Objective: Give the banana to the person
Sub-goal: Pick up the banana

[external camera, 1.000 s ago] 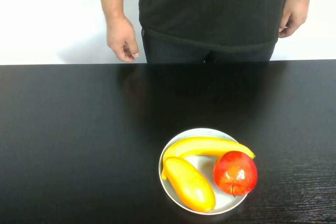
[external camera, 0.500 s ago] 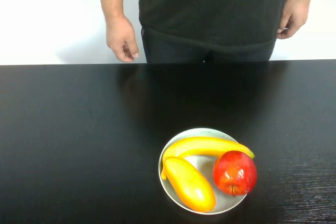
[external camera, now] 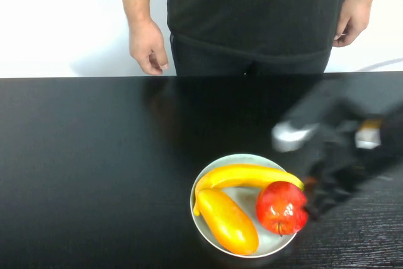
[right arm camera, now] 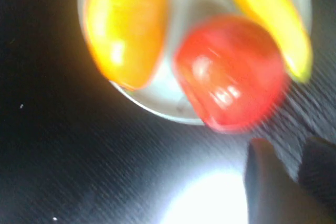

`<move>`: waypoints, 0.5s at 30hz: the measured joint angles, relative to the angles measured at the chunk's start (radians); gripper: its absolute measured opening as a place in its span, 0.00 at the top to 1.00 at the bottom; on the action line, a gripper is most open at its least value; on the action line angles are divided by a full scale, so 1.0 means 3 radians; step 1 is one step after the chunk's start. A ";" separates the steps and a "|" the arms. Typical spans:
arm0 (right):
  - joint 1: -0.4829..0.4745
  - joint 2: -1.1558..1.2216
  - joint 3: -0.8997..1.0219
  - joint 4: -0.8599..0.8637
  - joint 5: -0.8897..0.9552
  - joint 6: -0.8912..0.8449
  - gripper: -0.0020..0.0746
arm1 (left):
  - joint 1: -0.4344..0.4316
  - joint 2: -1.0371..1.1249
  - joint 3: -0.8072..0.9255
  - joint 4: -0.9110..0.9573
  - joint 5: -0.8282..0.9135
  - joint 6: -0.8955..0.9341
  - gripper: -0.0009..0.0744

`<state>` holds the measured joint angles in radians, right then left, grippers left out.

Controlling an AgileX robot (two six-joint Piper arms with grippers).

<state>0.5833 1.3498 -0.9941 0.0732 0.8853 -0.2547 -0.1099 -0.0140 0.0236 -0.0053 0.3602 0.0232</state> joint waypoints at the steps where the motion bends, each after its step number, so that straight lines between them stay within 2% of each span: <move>1: 0.0110 0.0133 -0.0112 -0.0038 0.0030 -0.0060 0.79 | 0.0000 0.0000 0.0000 0.0000 0.0000 0.0000 0.99; 6: 0.0363 0.0896 -0.0738 -0.0124 0.0122 -0.0659 0.49 | 0.0000 0.0000 0.0000 0.0000 0.0000 0.0000 0.99; 9: 0.0390 0.1256 -0.0975 -0.0142 0.0131 -0.1011 0.42 | 0.0000 0.0000 0.0000 0.0000 0.0000 0.0000 0.99; 15: 0.0390 0.1784 -0.1303 -0.0156 0.0147 -0.1584 0.40 | 0.0000 0.0000 0.0000 0.0000 0.0000 0.0000 0.99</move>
<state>0.7003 1.8851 -1.3852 0.0263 0.9294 -0.7299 -0.1099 -0.0140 0.0236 -0.0053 0.3602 0.0232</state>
